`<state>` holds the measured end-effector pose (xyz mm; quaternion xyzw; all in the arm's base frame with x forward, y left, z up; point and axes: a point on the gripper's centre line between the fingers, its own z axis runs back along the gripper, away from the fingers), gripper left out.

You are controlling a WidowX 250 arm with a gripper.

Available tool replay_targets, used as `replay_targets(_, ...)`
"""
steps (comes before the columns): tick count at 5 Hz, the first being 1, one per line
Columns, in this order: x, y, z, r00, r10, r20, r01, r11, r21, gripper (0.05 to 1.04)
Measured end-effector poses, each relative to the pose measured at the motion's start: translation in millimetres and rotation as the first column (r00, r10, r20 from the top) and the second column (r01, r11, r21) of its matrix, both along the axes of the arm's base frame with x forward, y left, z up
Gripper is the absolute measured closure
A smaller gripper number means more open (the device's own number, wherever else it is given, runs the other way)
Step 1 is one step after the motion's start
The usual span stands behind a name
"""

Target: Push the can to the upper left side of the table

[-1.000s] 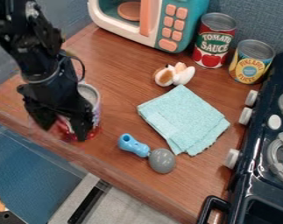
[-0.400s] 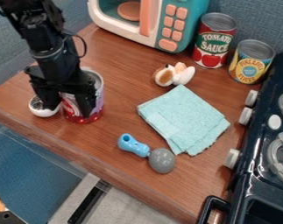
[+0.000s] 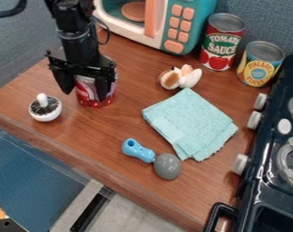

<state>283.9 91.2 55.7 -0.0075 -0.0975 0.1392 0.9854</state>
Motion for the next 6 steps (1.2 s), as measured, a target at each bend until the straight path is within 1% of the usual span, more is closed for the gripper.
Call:
replay_targets(1,17.7,6.6,-4.2,1.000,0.004,-0.016,-0.004,1.000,-0.013,0.083)
replay_targets(2,29.7,23.8,-7.8,0.998,0.045,-0.036,-0.045,0.999,-0.012,0.083)
replay_targets(3,38.2,40.5,-7.4,0.997,0.065,-0.035,-0.066,0.998,-0.022,0.083)
replay_targets(4,47.6,64.1,2.3,0.995,0.094,-0.017,-0.095,0.995,-0.017,0.083)
replay_targets(5,48.8,81.4,4.7,0.992,0.129,-0.009,-0.129,0.991,-0.036,0.083)
replay_targets(6,48.6,84.7,6.7,0.991,0.137,0.003,-0.137,0.989,-0.048,0.083)
